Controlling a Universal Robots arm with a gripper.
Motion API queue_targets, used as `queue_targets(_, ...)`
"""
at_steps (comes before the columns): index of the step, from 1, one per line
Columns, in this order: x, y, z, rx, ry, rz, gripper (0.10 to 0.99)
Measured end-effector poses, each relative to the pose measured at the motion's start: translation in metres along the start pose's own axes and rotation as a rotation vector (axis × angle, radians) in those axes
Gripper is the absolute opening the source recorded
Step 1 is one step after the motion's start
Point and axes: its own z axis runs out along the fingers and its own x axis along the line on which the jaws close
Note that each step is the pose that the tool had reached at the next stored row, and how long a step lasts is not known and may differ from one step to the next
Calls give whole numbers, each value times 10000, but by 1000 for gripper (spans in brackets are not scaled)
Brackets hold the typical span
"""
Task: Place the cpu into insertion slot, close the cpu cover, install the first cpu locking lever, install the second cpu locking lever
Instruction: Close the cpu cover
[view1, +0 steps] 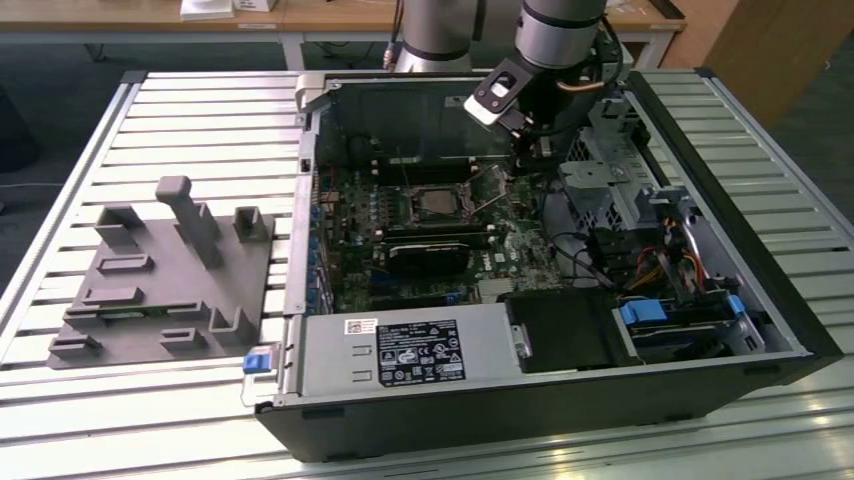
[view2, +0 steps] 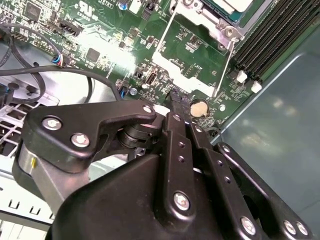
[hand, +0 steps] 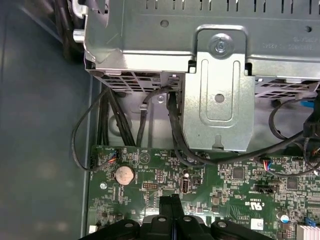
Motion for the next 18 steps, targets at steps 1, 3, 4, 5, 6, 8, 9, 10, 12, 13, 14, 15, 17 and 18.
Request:
queue_targets(1, 2, 3, 11, 4, -1, 0, 106)
queue_targets(3, 3, 10, 29, 12, -3, 0, 106)
queue_targets(4, 3, 13, 38, 16, -3, 1, 106)
queue_targets(5, 4, 14, 47, 20, -4, 1, 106)
queue_targets(6, 4, 14, 56, 23, -4, 2, 106)
queue_targets(8, 3, 14, 73, 24, -7, 2, 106)
queue_targets(9, 3, 13, 81, 24, -7, 1, 106)
queue_targets(10, 3, 8, 84, 25, -9, 0, 106)
queue_targets(12, 3, -16, 86, 24, -9, 0, 106)
queue_targets(13, 4, -36, 86, 25, -10, 1, 106)
queue_targets(14, 4, -56, 86, 24, -9, 1, 106)
queue_targets(15, 4, -70, 86, 24, -9, 1, 106)
queue_targets(17, 5, -93, 85, 24, -9, 1, 106)
queue_targets(18, 5, -102, 85, 24, -8, 1, 106)
